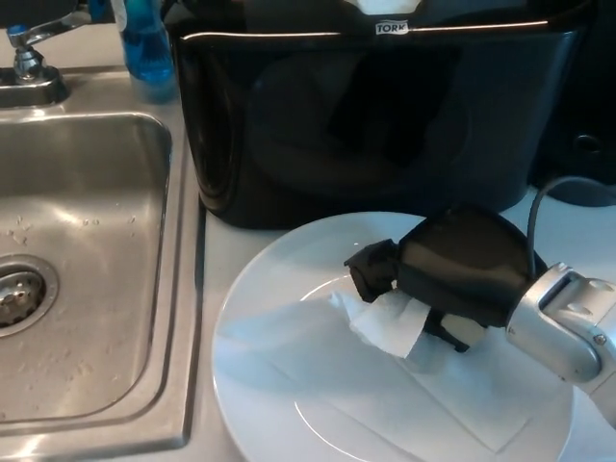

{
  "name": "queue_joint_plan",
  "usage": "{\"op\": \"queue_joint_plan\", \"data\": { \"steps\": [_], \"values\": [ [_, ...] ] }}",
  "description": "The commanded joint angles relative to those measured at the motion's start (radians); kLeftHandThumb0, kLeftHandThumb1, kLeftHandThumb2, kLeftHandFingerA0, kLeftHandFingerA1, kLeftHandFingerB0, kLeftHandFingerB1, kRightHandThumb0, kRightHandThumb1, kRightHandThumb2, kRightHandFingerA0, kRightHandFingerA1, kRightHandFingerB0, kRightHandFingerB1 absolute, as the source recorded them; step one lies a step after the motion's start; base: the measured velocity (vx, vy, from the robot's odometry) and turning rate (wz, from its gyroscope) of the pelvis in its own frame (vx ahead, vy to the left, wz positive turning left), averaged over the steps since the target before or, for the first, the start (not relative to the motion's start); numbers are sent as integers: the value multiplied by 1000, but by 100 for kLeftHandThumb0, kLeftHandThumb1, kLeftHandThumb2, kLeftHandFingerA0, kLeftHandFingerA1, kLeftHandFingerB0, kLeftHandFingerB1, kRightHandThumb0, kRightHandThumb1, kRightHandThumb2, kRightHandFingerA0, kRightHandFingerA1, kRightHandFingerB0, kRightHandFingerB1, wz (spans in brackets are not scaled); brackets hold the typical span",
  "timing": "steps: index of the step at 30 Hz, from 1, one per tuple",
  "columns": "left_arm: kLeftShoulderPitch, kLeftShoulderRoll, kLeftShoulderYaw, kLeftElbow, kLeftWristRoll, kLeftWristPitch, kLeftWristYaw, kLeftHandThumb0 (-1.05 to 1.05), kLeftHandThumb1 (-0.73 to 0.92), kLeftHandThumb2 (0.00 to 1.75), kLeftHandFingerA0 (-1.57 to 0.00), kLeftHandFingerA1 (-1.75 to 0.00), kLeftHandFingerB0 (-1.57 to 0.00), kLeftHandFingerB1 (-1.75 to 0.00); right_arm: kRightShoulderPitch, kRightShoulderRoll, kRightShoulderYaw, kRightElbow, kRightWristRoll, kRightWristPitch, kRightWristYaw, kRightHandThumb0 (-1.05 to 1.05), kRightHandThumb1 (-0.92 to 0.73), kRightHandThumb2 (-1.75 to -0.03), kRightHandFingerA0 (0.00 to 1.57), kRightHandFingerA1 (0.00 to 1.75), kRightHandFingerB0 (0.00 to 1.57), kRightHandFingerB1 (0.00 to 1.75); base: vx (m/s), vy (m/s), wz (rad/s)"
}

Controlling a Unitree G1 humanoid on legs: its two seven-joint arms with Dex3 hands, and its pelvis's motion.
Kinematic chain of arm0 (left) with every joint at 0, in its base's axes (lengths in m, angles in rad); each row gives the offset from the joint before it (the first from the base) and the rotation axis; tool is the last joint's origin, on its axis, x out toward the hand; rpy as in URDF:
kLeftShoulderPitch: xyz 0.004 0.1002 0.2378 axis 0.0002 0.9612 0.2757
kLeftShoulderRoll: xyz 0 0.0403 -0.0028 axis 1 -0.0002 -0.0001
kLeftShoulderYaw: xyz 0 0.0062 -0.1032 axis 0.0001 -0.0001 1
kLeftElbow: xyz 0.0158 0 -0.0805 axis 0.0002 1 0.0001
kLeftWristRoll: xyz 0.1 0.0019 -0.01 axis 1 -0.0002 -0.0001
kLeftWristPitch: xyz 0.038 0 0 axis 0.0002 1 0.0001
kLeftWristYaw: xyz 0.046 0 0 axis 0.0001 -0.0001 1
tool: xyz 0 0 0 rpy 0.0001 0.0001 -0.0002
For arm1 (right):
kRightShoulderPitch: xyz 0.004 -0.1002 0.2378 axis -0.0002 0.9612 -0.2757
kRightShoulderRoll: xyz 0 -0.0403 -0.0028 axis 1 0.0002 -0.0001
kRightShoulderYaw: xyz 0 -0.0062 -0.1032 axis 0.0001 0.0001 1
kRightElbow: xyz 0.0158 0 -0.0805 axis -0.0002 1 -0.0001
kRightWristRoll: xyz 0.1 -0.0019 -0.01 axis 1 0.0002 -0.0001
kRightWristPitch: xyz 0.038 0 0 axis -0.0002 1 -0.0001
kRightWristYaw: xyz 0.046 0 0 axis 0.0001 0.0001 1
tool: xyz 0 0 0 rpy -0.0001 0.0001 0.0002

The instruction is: Walk towards the tissue paper container and pull out a piece of tissue paper and use it to wipe the plate

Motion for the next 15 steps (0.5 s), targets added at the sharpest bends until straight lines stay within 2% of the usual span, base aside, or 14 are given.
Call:
{"op": "queue_joint_plan", "data": {
  "steps": [1,2,3,4,6,7,8,11,12,13,15],
  "values": [
    [4,14,2,13,4,-31,-4,-14,64,68,-91,-93,-81,-71,11,22,18,60,-79,-56,-11,-26,-35,-139,107,175,90,143,0,0,0],
    [4,14,2,14,4,-31,-4,-14,64,68,-91,-93,-81,-71,12,25,15,63,-81,-60,-11,-26,-35,-139,107,175,90,143,0,0,0],
    [9,13,-1,4,9,-26,1,-20,64,62,-92,-91,-80,-69,-3,49,19,72,-85,-62,-21,-25,-36,-140,101,175,82,146,0,0,0],
    [17,11,-6,-11,15,-18,8,-20,64,62,-92,-91,-80,-69,-26,84,26,86,-90,-66,-36,-25,-36,-140,101,175,82,146,0,0,0],
    [19,10,-7,-14,15,-17,8,-20,64,62,-92,-91,-80,-69,-25,89,21,91,-95,-72,-37,-25,-36,-140,101,175,82,146,0,0,0],
    [20,8,-6,-17,14,-13,7,-19,65,62,-91,-93,-81,-70,-40,128,41,92,-110,-65,-30,-29,-45,-141,105,174,91,98,0,0,0],
    [21,5,-5,-20,11,-10,6,-19,65,62,-91,-93,-81,-70,-60,176,67,91,-127,-54,-23,-29,-45,-141,105,174,91,98,0,0,0],
    [23,4,-5,-23,12,-8,6,-19,65,62,-91,-93,-81,-70,-63,192,69,94,-138,-54,-21,-29,-45,-141,105,174,91,98,0,0,0],
    [10,11,-5,21,17,-31,5,-19,66,62,-92,-90,-82,-69,-73,236,103,101,-153,-64,-32,-30,-40,-149,104,173,95,91,0,0,0],
    [2,14,-4,47,19,-43,5,-18,66,62,-92,-89,-81,-68,-80,274,130,105,-167,-62,-28,-30,-40,-148,103,170,93,84,0,0,0],
    [-3,16,-4,60,19,-49,5,-18,66,62,-92,-89,-81,-68,-81,285,136,108,-174,-58,-26,-30,-40,-148,103,170,93,84,0,0,0]
  ]
}}
